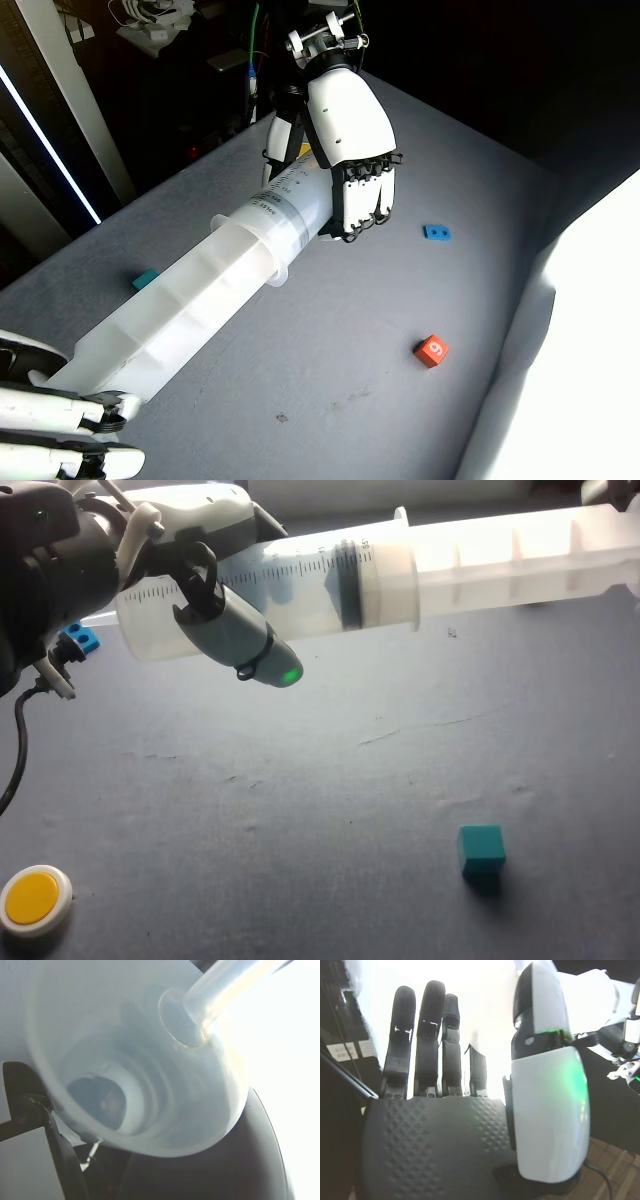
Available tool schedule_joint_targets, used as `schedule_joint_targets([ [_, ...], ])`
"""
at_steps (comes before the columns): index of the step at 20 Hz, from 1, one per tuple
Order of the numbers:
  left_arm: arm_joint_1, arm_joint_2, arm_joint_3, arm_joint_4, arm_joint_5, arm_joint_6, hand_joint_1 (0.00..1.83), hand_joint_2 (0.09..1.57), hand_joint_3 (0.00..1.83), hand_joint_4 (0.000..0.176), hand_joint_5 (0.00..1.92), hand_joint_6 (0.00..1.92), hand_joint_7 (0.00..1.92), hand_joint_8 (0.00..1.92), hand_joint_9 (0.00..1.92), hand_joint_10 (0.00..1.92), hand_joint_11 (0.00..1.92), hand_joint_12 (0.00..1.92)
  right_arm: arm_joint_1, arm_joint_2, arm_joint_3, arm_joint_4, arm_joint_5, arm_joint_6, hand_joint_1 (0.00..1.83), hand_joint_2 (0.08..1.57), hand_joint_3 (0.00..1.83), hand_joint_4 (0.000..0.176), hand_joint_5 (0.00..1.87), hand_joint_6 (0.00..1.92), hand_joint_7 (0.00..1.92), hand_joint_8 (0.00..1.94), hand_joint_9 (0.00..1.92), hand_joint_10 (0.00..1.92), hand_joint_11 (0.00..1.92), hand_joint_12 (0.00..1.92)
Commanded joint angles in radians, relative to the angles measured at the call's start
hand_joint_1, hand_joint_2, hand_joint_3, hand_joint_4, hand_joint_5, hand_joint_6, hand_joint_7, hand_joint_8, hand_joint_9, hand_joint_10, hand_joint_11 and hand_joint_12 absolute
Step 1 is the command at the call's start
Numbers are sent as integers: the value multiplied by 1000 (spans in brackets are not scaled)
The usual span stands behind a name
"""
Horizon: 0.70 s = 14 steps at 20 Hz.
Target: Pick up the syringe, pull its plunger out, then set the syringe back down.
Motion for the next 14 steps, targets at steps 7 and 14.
schedule_joint_targets([
  [7, -12, 10, 10, 42, -21, -4, 1144, 1261, 1, 0, 642, 1466, 796, 1349, 723, 1081, 512, 1430, 5, -2, 5, -12, 128, 9, 815, 954, 0, 0, 9, 0, 39, 3, 42, 0, 0, 111],
  [14, 4, 32, 10, 92, -5, -4, 1142, 1266, 1, 0, 632, 1497, 792, 1352, 697, 1191, 468, 1520, 5, -15, 5, -18, 132, 9, 742, 892, 13, 0, 0, 0, 0, 0, 0, 0, 0, 0],
])
